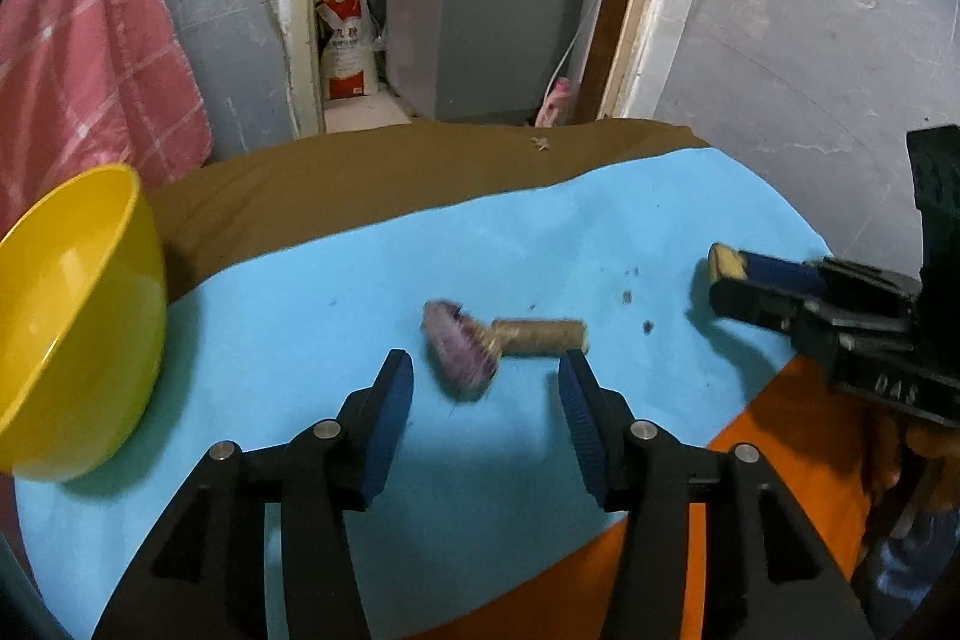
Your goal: Collect trash
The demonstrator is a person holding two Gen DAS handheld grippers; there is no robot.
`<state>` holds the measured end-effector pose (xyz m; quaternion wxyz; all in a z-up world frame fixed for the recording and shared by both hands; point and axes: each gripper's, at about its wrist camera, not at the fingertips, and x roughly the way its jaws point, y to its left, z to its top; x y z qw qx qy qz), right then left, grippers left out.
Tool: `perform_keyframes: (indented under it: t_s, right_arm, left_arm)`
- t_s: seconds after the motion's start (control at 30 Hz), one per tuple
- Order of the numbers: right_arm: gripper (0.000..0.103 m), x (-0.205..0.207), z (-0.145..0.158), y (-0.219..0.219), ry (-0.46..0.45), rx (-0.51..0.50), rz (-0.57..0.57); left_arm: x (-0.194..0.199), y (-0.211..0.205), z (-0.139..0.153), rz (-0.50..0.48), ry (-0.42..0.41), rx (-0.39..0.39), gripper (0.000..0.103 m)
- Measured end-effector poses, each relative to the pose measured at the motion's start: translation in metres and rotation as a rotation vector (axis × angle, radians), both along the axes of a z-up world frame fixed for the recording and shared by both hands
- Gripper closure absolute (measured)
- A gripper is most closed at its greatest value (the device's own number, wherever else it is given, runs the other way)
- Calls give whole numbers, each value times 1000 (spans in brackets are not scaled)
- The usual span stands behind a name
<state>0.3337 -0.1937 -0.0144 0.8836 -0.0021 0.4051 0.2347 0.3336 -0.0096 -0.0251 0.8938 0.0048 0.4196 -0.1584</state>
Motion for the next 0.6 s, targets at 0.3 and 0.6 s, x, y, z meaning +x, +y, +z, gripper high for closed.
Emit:
perform_keyframes:
  t_s: [0.3, 0.6]
  right_arm:
    - [46, 1, 0, 0, 8, 27, -6]
    - [46, 1, 0, -1, 6, 32, -12]
  left_arm:
    - [18, -11, -5, -6, 42, 25, 57]
    - [19, -10, -3, 6, 49, 3, 57]
